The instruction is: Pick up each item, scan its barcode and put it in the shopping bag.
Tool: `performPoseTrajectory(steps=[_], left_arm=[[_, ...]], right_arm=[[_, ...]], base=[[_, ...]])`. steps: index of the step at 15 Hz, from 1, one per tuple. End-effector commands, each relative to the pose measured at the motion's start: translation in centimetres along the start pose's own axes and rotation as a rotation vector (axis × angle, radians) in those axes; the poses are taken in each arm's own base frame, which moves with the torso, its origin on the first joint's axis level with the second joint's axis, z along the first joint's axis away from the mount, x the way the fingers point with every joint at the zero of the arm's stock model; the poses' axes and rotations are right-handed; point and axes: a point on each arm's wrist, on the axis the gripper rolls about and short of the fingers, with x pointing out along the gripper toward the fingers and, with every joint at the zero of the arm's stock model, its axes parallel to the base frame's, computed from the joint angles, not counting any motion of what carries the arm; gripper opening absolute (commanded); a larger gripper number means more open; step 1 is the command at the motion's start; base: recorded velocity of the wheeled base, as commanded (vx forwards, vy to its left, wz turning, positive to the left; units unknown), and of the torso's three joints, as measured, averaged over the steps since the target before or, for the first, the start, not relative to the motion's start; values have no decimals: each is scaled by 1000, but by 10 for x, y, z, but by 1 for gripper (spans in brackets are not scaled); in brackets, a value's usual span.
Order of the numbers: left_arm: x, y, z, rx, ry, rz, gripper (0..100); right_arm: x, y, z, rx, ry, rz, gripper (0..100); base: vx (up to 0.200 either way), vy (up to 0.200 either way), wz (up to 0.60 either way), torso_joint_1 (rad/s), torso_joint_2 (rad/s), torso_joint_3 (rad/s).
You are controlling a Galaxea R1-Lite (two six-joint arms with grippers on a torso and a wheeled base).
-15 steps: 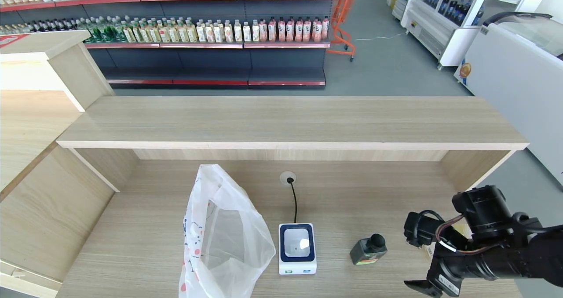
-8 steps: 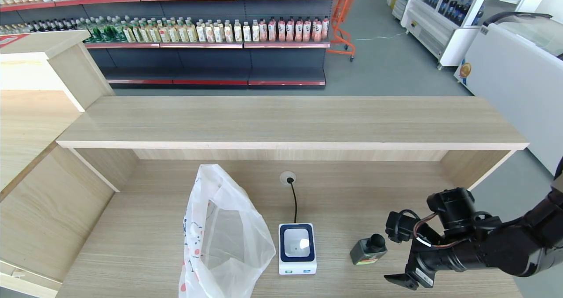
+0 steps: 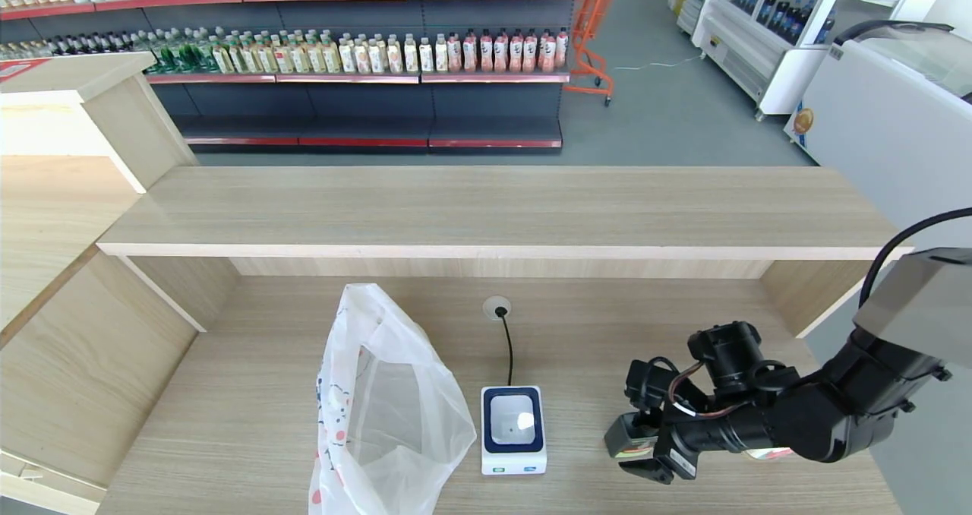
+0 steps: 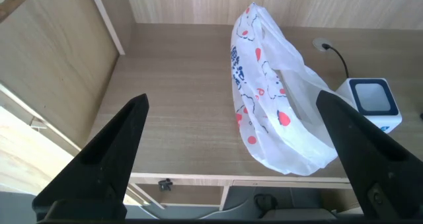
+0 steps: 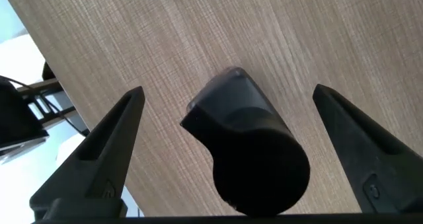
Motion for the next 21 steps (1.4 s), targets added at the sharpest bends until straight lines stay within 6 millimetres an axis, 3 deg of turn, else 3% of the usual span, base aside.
performPoseTrajectory(steps=[1,8,9,16,18,21], left_arm=[[0,0,0,-1,-1,0,100],[0,0,0,0,-1,0,100],[0,0,0,0,-1,0,100],[0,0,0,0,-1,0,100],[0,0,0,0,-1,0,100],[0,0,0,0,-1,0,100]], right_arm=[[10,2,-2,-7,0,9,100],[19,1,-5,-32,-5,6,100],[20,3,-4,-33,-5,10,0],[11,1,6,-52,-55,-31,0],[-18,0,17,45,-110,-80,0],[-94,13,24,314,-225,-186,0]], base=[[0,0,0,0,0,0],[0,0,0,0,0,0],[0,0,0,0,0,0],[0,0,0,0,0,0],[0,0,0,0,0,0],[0,0,0,0,0,0]])
